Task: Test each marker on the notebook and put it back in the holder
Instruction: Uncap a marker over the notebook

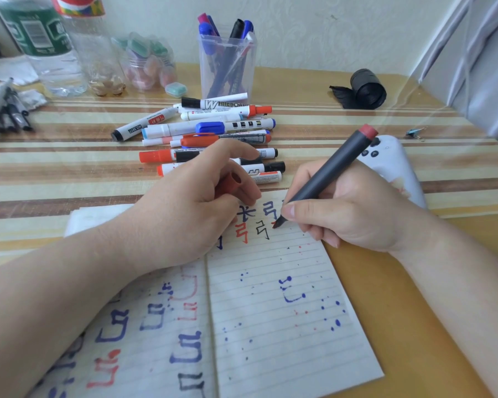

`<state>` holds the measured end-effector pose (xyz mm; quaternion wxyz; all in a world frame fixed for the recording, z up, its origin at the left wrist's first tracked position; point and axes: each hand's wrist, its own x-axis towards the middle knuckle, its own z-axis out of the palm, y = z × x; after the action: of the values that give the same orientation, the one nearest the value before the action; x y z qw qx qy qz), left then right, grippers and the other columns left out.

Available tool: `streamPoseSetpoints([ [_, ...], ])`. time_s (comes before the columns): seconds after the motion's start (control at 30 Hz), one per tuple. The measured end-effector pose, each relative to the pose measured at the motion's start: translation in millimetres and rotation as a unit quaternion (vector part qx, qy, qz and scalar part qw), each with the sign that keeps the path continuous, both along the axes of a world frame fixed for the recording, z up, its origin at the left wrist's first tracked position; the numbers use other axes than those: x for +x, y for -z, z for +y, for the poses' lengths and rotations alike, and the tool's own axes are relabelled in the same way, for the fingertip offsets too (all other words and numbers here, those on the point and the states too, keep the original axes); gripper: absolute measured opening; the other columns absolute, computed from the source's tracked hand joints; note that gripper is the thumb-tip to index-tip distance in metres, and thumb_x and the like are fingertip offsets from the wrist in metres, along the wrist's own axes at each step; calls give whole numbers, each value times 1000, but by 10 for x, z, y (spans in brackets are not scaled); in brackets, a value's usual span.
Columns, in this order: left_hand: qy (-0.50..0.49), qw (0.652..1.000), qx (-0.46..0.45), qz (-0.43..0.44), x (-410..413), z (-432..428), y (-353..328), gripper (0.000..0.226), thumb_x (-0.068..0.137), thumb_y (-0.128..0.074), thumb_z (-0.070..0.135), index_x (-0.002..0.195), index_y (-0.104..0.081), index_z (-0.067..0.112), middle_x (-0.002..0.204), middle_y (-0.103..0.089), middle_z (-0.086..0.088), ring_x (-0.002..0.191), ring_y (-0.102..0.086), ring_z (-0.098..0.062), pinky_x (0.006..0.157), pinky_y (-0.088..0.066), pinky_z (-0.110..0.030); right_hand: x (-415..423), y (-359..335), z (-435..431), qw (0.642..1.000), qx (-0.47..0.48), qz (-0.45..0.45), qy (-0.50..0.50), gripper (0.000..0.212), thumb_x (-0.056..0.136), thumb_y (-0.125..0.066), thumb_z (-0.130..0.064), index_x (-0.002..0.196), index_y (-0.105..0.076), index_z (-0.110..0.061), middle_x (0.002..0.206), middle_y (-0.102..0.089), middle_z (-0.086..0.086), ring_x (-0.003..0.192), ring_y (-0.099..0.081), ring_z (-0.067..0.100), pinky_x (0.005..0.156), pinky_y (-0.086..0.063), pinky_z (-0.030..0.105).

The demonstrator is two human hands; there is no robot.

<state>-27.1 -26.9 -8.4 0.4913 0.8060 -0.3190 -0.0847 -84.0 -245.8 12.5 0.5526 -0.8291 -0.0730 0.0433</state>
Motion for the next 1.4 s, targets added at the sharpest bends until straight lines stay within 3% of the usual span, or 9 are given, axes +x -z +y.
streamPoseSetpoints([
  [0.23,1,1000,-1,1,4,1,8,60,74,-39,8,128,-48,33,100,-72,11,103,-70,-15,83,-56,-46,-4,-3,11,1000,-17,4,2,15,83,-78,-6,80,-65,3,55,-59,6,44,-54,14,38,-40,23],
  [0.43,2,1000,-2,7,2,2,7,59,75,-39,8,127,-48,33,101,-72,11,103,-70,-14,83,-56,-47,-6,-23,28,1000,-25,6,1,14,75,-74,-15,76,-66,-3,54,-59,6,45,-53,16,38,-39,25],
  [0.67,4,1000,-2,18,6,4,7,60,75,-39,7,127,-49,34,100,-72,12,97,-69,-12,82,-56,-43,15,-41,-1,998,-60,10,25,14,85,-70,3,76,-59,3,47,-52,5,34,-47,8,38,-35,16],
  [0.9,5,1000,2,11,-6,6,-5,60,75,-40,7,129,-48,32,101,-72,11,104,-70,-12,84,-56,-46,11,-41,5,998,-62,5,18,15,76,-70,-17,72,-61,-5,49,-54,14,34,-46,20,38,-36,21],
  [1.2,4,1000,3,8,-9,-3,4,58,76,-41,8,127,-48,34,101,-72,12,92,-69,-7,82,-53,-37,-1,-50,3,998,-52,15,-14,16,73,-71,-12,72,-62,2,48,-53,-1,45,-50,8,41,-36,14],
  [1.27,2,1000,5,3,-14,-4,0,57,77,-42,9,127,-48,34,100,-72,14,86,-68,-4,79,-51,-33,-10,-35,-3,999,-22,14,-19,15,79,-75,-7,76,-64,2,52,-56,2,46,-53,11,40,-37,18],
  [1.4,-1,1000,6,-6,-16,-8,-8,55,78,-43,9,127,-48,35,100,-72,15,82,-66,-1,78,-50,-31,-2,0,-68,989,141,33,18,4,79,-68,-8,77,-65,-8,56,-52,10,48,-45,18,37,-28,18],
])
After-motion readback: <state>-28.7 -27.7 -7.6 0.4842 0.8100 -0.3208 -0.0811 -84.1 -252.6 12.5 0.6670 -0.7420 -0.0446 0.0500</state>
